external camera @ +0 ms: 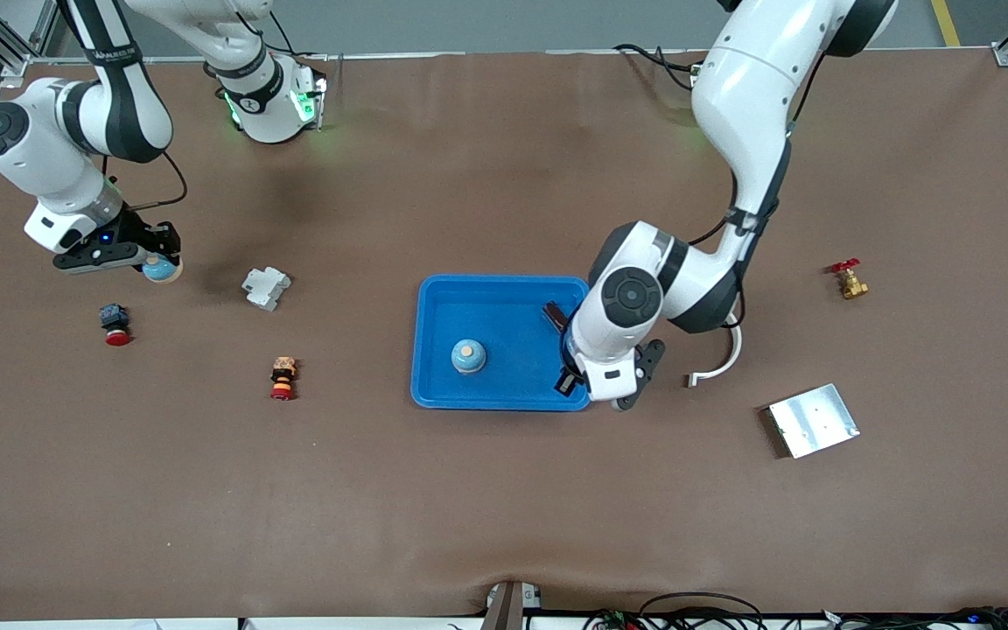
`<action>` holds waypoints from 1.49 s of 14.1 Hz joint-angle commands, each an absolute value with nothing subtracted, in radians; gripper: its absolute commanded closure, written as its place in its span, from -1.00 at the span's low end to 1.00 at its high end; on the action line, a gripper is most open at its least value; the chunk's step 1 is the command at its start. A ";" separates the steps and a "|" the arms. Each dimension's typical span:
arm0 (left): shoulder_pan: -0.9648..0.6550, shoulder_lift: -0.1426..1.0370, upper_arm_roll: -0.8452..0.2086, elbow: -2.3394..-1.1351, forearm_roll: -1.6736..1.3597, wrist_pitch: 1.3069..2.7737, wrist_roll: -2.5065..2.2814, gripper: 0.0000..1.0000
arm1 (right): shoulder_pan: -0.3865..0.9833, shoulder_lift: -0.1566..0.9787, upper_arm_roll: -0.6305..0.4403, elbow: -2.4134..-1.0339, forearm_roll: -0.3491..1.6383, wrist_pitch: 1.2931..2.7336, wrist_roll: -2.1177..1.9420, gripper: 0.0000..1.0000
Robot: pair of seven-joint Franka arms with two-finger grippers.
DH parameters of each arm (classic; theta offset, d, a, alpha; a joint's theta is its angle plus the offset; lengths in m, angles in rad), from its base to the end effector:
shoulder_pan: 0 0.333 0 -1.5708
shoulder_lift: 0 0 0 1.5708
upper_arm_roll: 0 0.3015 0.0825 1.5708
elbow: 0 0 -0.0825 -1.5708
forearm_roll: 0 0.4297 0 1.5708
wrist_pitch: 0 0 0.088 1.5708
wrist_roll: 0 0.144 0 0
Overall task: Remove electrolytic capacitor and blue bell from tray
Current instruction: 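Carry the bell toward the red button while the left gripper carries capacitor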
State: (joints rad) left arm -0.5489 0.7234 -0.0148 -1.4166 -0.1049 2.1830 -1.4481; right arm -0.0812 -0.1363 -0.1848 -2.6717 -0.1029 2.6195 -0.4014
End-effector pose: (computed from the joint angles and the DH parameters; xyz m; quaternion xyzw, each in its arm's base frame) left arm 0.6413 -0.4119 0.2026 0.8888 0.4553 -0.0294 0.0440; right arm 0.4381 -0.1146 0.1997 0.9928 0.1112 0.0342 0.0277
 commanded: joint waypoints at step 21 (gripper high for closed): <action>-0.361 0.459 -0.026 -1.902 0.124 2.267 -0.499 0.92 | -0.215 0.104 -0.167 -2.684 -0.020 2.870 -0.554 1.00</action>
